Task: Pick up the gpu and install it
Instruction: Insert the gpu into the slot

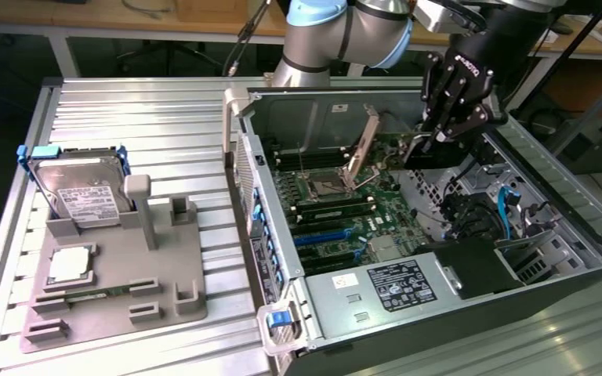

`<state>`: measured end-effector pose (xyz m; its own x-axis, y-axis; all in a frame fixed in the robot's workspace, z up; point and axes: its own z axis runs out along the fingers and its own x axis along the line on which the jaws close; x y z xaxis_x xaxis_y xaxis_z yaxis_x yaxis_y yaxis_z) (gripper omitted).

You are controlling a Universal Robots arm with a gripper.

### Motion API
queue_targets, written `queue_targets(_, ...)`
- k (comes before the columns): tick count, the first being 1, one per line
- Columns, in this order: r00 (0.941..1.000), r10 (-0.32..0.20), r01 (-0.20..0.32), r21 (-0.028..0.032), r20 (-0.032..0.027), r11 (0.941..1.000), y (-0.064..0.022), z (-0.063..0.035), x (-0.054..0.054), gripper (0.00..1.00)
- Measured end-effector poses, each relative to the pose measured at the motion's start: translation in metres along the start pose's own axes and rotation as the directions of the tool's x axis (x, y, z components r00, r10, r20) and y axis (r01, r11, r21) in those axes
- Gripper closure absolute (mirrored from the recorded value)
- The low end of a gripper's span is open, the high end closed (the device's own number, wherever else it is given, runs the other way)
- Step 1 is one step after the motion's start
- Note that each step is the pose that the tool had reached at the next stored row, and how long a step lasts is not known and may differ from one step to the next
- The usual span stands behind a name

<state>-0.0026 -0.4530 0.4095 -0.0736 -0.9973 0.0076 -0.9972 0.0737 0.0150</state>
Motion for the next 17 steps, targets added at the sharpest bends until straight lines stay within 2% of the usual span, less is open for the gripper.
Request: queue_targets(17, 1.0000, 0.000, 0.000, 0.0015, -0.0003, 1.0000, 0.0005, 0.0064, -0.0001, 0.73)
